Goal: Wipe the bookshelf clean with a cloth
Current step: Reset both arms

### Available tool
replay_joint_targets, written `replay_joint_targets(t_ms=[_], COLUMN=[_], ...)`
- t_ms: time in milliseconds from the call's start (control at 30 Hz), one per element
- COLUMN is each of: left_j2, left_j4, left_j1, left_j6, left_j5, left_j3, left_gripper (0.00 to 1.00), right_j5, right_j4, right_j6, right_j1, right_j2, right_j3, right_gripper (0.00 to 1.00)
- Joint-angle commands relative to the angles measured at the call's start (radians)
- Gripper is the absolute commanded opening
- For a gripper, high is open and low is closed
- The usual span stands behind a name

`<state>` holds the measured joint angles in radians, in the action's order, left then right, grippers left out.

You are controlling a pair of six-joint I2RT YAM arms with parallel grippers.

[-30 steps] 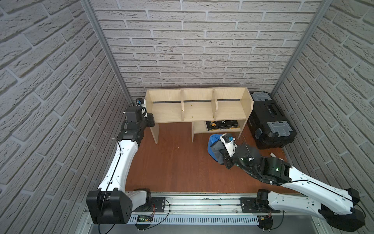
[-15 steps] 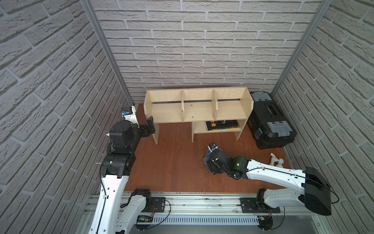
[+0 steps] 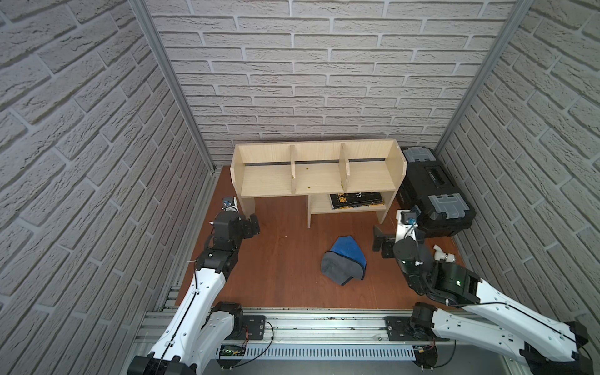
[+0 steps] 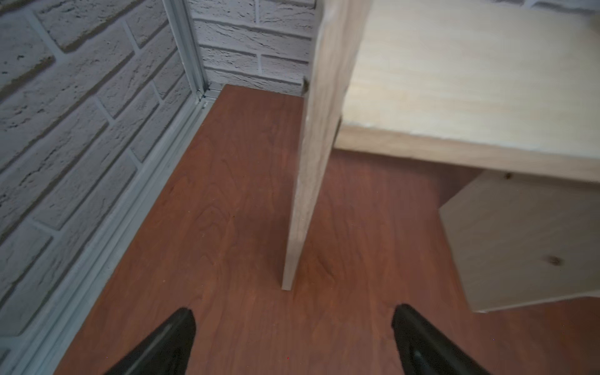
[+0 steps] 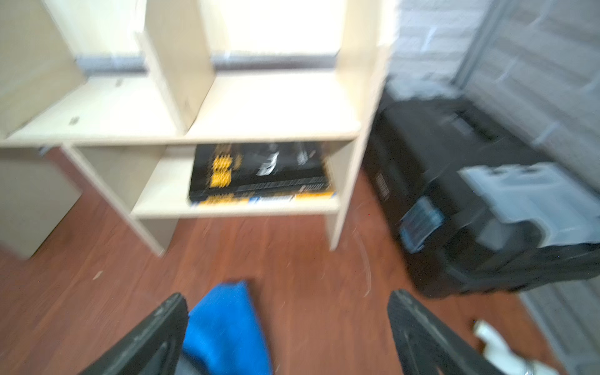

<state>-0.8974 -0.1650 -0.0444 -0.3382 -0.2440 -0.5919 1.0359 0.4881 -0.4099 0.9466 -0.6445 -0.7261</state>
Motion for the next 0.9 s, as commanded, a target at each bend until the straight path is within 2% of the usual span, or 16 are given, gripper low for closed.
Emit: replay_joint_targets(t_ms=[0, 33, 100, 167, 267, 300, 367, 400, 467, 533, 600, 667, 700, 733, 833, 867], left_j2=[-0.130, -0.181, -0.282, -0.363, -0.415, -0.421, -0.441, -0.476, -0.571, -0.673, -0.647, -0.651, -0.662, -0.657, -0.653, -0.662], left_j4=[0.357, 0.393, 0.408, 0.478, 0.635, 0.713, 0.921, 1.018, 1.137, 1.264, 1.114, 1.092, 1.122, 1.104, 1.077, 1.093], left_j1=[0.029, 0.059, 0.116, 0.154, 0.185, 0.187, 0.184, 0.182, 0.146, 0.095, 0.081, 0.093, 0.105, 0.109, 0.102, 0.089], left_j6=[0.155, 0.188, 0.220, 0.242, 0.253, 0.250, 0.237, 0.223, 0.269, 0.329, 0.343, 0.339, 0.328, 0.313, 0.286, 0.295], left_j5=[-0.175, -0.154, -0.128, -0.058, 0.075, 0.100, 0.129, 0.139, 0.161, 0.125, 0.135, 0.157, 0.157, 0.142, 0.045, 0.010], left_j3=[0.065, 0.073, 0.075, 0.099, 0.159, 0.184, 0.250, 0.278, 0.294, 0.299, 0.246, 0.235, 0.237, 0.235, 0.225, 0.224], left_gripper=[0.98, 0.98, 0.98, 0.98, 0.98, 0.98, 0.98, 0.98, 0.98, 0.98, 0.98, 0.98, 0.98, 0.98, 0.98, 0.99], right_j5=[0.293, 0.258, 0.137, 0.004, -0.185, -0.227, -0.352, -0.444, -0.560, -0.684, -0.801, -0.836, -0.863, -0.857, -0.834, -0.836], right_j4=[-0.506, -0.620, -0.522, -0.516, -0.749, -0.949, -1.054, -1.211, -1.475, -1.615, -1.660, -1.379, -1.405, -1.488, -1.344, -1.383], right_j6=[0.453, 0.469, 0.327, 0.219, 0.215, 0.254, 0.280, 0.292, 0.319, 0.365, 0.425, 0.409, 0.403, 0.401, 0.391, 0.394], right_j1=[-0.064, -0.144, -0.350, -0.561, -0.746, -0.783, -0.817, -0.851, -0.885, -0.908, -0.906, -0.918, -0.932, -0.933, -0.933, -0.933], right_j2=[0.087, 0.106, 0.094, 0.008, -0.190, -0.271, -0.382, -0.461, -0.634, -0.838, -0.952, -0.865, -0.882, -0.922, -0.867, -0.879], right_j3=[0.290, 0.355, 0.387, 0.424, 0.488, 0.539, 0.518, 0.528, 0.538, 0.496, 0.439, 0.367, 0.357, 0.370, 0.342, 0.349], right_gripper=[0.99, 0.99, 0.99, 0.99, 0.99, 0.99, 0.99, 0.99, 0.99, 0.99, 0.99, 0.99, 0.99, 0.99, 0.99, 0.99])
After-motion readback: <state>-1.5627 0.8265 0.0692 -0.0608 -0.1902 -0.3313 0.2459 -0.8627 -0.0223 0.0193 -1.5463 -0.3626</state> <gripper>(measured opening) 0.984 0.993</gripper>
